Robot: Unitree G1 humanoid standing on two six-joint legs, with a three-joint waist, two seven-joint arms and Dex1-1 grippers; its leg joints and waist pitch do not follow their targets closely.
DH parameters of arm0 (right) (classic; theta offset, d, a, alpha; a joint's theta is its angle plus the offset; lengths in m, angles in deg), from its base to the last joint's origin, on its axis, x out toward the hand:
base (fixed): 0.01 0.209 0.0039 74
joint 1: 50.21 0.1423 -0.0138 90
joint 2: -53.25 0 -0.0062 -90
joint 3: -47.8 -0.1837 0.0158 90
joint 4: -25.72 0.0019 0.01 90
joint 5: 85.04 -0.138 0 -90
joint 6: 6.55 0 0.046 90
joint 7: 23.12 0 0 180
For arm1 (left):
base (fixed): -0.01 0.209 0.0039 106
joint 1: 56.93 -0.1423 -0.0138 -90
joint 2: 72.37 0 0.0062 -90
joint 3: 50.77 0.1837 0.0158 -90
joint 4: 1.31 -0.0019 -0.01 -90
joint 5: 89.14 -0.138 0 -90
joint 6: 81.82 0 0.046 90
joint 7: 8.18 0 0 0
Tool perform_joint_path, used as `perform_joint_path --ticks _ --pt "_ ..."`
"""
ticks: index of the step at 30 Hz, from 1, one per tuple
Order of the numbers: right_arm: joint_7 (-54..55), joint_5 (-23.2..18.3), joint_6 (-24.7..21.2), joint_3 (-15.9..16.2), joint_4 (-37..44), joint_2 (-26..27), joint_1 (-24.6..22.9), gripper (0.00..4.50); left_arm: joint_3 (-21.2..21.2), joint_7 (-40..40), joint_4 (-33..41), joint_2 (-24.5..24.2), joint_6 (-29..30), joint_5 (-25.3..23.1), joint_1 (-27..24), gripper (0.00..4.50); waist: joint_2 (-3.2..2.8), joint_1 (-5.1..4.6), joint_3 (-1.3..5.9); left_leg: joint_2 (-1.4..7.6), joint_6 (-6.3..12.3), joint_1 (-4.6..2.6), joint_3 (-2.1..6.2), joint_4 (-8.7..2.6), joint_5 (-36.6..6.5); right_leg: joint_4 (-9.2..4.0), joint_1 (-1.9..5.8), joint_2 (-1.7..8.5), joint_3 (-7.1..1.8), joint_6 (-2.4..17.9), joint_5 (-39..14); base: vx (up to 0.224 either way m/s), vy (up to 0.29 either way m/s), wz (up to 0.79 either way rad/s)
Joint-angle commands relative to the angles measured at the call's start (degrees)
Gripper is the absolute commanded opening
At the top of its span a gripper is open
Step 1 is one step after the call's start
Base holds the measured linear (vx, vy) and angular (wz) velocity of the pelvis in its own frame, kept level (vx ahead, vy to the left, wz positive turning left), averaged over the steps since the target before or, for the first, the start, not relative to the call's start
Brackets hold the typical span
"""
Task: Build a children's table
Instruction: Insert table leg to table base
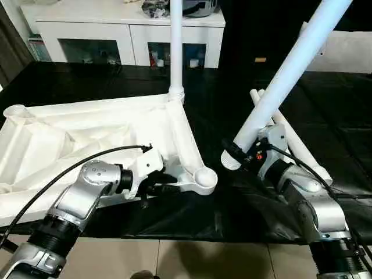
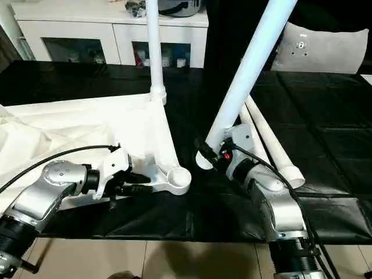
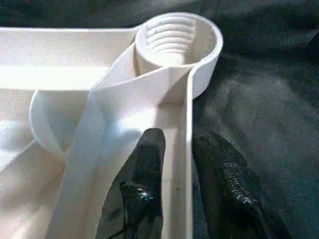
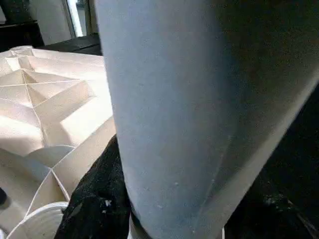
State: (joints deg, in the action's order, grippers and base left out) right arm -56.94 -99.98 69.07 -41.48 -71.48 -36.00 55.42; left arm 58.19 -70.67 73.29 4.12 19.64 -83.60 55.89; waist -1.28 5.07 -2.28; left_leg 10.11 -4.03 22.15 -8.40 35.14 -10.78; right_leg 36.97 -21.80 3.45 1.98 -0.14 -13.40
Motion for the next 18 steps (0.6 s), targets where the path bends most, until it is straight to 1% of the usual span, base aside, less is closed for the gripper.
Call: perform_joint_path --ticks 1,3,4,5,9,10,11,13,14,15,16,18 --pt "-0.39 0.6 0.94 0.65 -0.15 -0.1 0.5 1.9 0.99 -0.08 -0.52 -1.0 -0.75 -1.29 0.63 0.79 -0.17 -0.02 3.05 2.56 0.11 -1.1 0.36 -5.1 -11.52 -4.53 2.09 4.24 -2.35 12.1 -2.86 0.0 0.0 0.0" --pt "-0.39 0.65 0.95 0.74 -0.1 0.01 0.53 1.9 1.33 -0.44 -0.26 -1.53 -0.59 -1.56 0.31 0.57 -0.19 -0.02 3.01 2.54 0.07 -1.11 0.35 -5.14 -11.7 -4.53 2.06 4.27 -2.37 12.1 -3.28 0.0 0.0 0.0" --pt "-0.4 0.65 0.96 0.78 -0.11 0.04 0.57 1.9 1.44 -0.6 -0.2 -1.71 -0.67 -1.8 0.16 0.57 -0.18 -0.05 2.96 2.54 -0.05 -1.14 0.32 -5.19 -11.94 -4.62 2.01 4.25 -2.39 12.02 -3.9 0.0 0.0 0.0" --pt "-0.4 0.65 1.08 0.92 -0.2 0.13 0.73 1.9 1.69 -0.8 -0.32 -2.07 -1.45 -2.72 -0.13 0.41 -0.09 -0.11 2.92 2.54 -0.01 -1.11 0.31 -5.23 -12.0 -4.69 2.03 4.23 -2.39 11.93 -4.16 0.0 0.0 0.0" --pt "-0.81 0.47 0.87 1.19 -0.31 0.4 1.23 1.9 1.75 -0.62 -0.61 -2.22 -1.92 -3.7 -0.24 0.25 -0.03 -0.1 2.89 2.52 0.0 -1.18 0.23 -5.25 -12.14 -4.82 1.95 4.31 -2.5 11.7 -5.29 0.0 0.0 0.0" --pt "-1.85 -0.25 -0.11 1.64 0.1 0.51 1.74 1.9 2.11 -0.46 -0.71 -2.62 -2.55 -4.52 -0.19 0.03 0.0 -0.06 2.92 2.52 0.19 -1.13 0.24 -5.3 -12.01 -4.88 1.98 4.32 -2.49 11.62 -5.68 0.0 0.0 0.0" --pt "-2.89 -1.14 -1.29 1.98 0.7 0.53 2.11 1.9 2.33 -0.32 -0.79 -2.9 -3.18 -5.04 -0.1 0.0 0.12 -0.09 2.9 2.49 0.33 -1.1 0.25 -5.3 -11.97 -4.9 2.02 4.27 -2.49 11.58 -5.68 0.0 0.0 0.0" --pt "-4.78 -2.94 -3.58 2.46 1.92 0.5 2.64 1.9 2.28 -0.2 -0.86 -3.07 -3.59 -5.19 0.08 0.0 -0.01 -0.07 2.88 2.52 0.61 -1.19 0.22 -5.33 -12.0 -4.89 1.96 4.25 -2.46 11.73 -5.93 0.0 0.0 0.0" --pt "-5.62 -3.75 -4.6 2.65 2.5 0.44 2.84 1.9 2.16 -0.17 -0.85 -3.08 -3.58 -5.11 0.17 0.0 0.14 -0.06 2.9 2.59 0.68 -1.2 0.2 -5.33 -11.83 -4.89 1.93 4.25 -2.47 11.73 -5.84 0.0 0.0 0.0" --pt "-7.04 -4.58 -5.69 3.21 3.28 0.13 3.02 1.9 2.02 -0.16 -0.93 -3.06 -4.05 -5.21 0.32 0.0 0.1 -0.02 2.93 2.6 0.73 -1.21 0.24 -5.34 -11.51 -4.8 1.96 4.24 -2.43 11.8 -5.54 0.0 0.0 0.0" --pt "-9.03 -5.64 -6.97 4.01 4.21 -0.29 3.29 1.9 2.12 -0.37 -1.1 -3.12 -5.24 -5.6 0.56 0.0 0.01 0.08 2.92 2.64 0.87 -1.12 0.22 -5.31 -10.97 -4.78 1.97 4.23 -2.42 11.79 -4.65 0.0 0.0 0.0" --pt "-11.87 -6.97 -8.49 5.11 5.12 -0.74 3.87 1.9 2.62 -1.35 -1.3 -3.26 -7.47 -6.02 0.83 0.0 0.01 0.14 3.0 2.71 1.06 -1.11 0.3 -5.33 -10.74 -4.71 2.07 4.25 -2.36 11.78 -3.81 0.0 0.0 0.0"
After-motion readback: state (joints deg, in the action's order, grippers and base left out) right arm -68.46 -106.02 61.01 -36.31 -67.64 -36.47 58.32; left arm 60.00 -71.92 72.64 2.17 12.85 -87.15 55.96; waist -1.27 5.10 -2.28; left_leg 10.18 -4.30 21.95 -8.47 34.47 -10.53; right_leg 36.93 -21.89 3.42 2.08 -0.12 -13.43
